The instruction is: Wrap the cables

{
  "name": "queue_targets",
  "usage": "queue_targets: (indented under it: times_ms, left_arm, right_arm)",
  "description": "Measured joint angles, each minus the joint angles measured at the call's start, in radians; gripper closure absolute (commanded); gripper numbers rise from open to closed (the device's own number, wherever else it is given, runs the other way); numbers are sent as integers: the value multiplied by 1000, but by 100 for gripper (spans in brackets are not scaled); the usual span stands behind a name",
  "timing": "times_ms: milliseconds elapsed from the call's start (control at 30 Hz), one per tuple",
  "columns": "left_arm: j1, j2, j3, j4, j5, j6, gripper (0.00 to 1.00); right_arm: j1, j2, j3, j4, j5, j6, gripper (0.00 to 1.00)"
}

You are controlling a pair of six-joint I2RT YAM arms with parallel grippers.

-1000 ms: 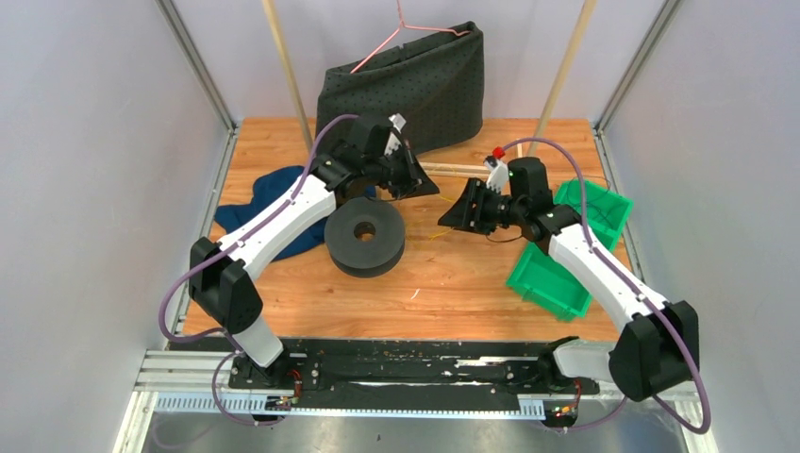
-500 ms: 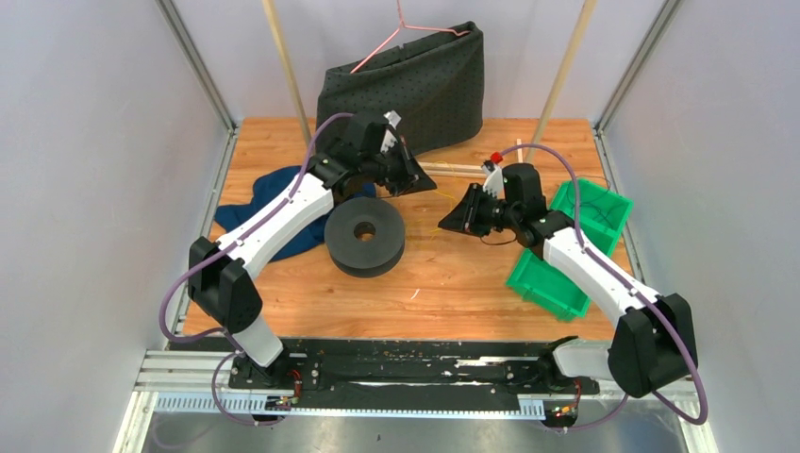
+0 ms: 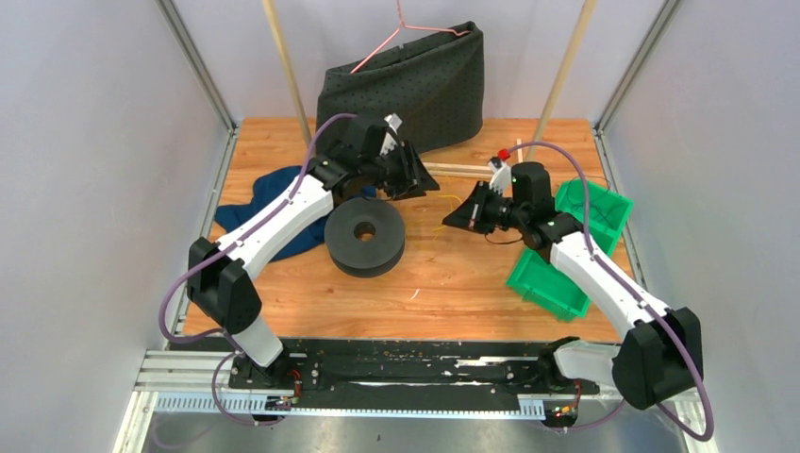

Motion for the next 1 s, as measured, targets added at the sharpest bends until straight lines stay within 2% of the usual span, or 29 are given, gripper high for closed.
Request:
queue_targets:
  times_ms: [67, 200, 333, 433, 500, 600, 733, 900, 1000]
  left_arm:
    - [0, 0, 7, -22, -10, 22, 19]
    - [1, -2, 64, -107, -61, 96, 9]
    - [13, -47, 98, -194, -130, 185, 3]
    - [49, -140, 58, -260, -200, 250, 0]
    - [95, -229, -22, -290, -237, 269, 0]
    - [223, -363, -201, -312, -253, 264, 1]
    - [385, -463, -455, -311, -256, 228, 4]
    - [463, -486, -705, -218, -201, 169, 6]
    - [484, -484, -812, -95, -169, 145, 8]
  right_arm:
    - [-21, -17, 0, 0, -25, 8, 99]
    - [-121, -53, -3, 1, -94, 62, 99]
    - [-239, -107, -29, -1, -165, 119, 99]
    - [-321, -132, -41, -6, -229, 157, 99]
    - [-391, -142, -47, -7, -271, 188, 99]
    - [-459, -145, -60, 3, -307, 237, 99]
    - [-473, -144, -69, 8, -329, 275, 99]
    - [-473, -137, -69, 19, -343, 288, 99]
    - [-473, -133, -67, 17, -347, 286, 99]
